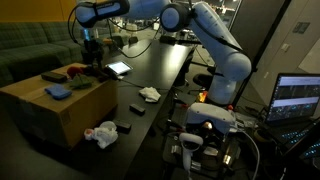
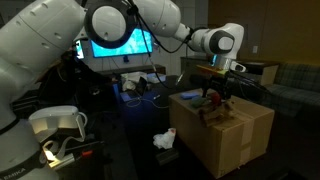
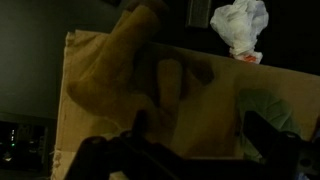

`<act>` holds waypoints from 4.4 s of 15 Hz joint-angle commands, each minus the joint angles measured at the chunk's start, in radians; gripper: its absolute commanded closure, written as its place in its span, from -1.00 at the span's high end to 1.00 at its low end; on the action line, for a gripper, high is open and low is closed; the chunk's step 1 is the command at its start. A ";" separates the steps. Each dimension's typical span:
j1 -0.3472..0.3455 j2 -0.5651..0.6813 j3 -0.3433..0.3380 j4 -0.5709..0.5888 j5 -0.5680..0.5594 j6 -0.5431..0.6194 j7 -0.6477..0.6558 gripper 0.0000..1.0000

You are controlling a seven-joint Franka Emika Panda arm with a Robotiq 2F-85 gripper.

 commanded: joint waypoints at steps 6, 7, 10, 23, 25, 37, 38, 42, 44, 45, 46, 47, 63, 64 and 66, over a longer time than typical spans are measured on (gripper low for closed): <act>0.031 0.004 -0.026 0.024 -0.091 -0.008 -0.050 1.00; 0.035 0.001 -0.030 0.017 -0.111 0.000 -0.058 1.00; 0.033 -0.009 -0.024 -0.014 -0.133 0.054 -0.085 1.00; -0.048 -0.128 0.005 -0.396 -0.067 0.473 -0.106 0.41; -0.048 -0.183 0.004 -0.437 -0.068 0.451 -0.102 0.07; -0.016 -0.536 -0.044 -0.796 -0.102 0.503 0.008 -0.92; -0.015 -0.561 -0.053 -0.832 -0.102 0.508 0.036 -0.92; -0.008 -0.628 -0.086 -0.953 -0.105 0.534 0.174 -0.92; -0.003 -0.627 -0.106 -0.997 -0.120 0.560 0.259 -0.92; -0.001 -0.617 -0.117 -1.004 -0.131 0.572 0.297 -0.92; -0.001 -0.598 -0.130 -1.006 -0.146 0.586 0.331 -0.92; 0.000 -0.576 -0.140 -1.009 -0.160 0.606 0.356 -0.92; -0.064 -0.197 -0.244 -0.773 -0.156 0.717 0.385 0.30; -0.067 -0.186 -0.246 -0.766 -0.151 0.719 0.393 0.44; -0.076 -0.181 -0.253 -0.768 -0.142 0.719 0.403 0.75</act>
